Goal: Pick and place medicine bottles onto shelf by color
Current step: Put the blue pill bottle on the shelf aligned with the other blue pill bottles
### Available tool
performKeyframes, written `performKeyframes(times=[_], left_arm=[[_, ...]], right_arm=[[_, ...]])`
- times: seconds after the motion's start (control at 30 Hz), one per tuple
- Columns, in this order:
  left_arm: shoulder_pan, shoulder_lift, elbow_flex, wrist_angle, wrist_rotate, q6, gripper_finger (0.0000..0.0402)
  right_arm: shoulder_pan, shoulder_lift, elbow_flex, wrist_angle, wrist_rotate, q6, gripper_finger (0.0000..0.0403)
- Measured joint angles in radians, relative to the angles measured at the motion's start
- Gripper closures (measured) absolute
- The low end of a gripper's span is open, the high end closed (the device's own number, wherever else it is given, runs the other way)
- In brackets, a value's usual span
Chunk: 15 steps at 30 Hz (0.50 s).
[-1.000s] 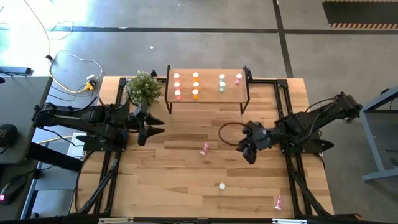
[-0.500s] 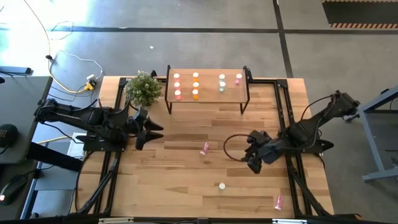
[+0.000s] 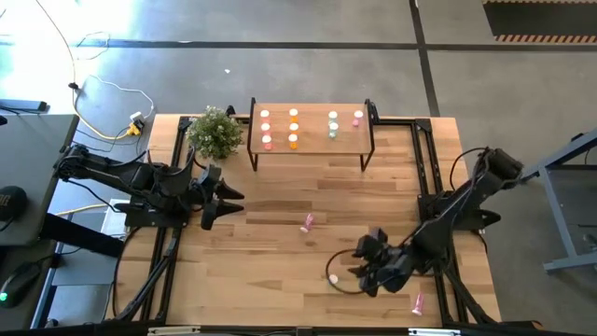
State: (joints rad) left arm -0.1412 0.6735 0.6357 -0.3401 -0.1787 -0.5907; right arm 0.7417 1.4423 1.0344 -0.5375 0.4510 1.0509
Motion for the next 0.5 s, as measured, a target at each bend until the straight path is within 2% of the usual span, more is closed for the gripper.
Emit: performKeyframes(times=[0.27,0.5], left_arm=[[0.000,0.000,0.000,0.000,0.000,0.000,0.0206],[0.000,0.000,0.000,0.000,-0.002,-0.009,0.0206]], right_arm=[[0.020,0.187,-0.001,0.170,0.001,-0.047,0.0190],[0.021,0.295,-0.001,0.252,0.012,-0.112,0.0190]])
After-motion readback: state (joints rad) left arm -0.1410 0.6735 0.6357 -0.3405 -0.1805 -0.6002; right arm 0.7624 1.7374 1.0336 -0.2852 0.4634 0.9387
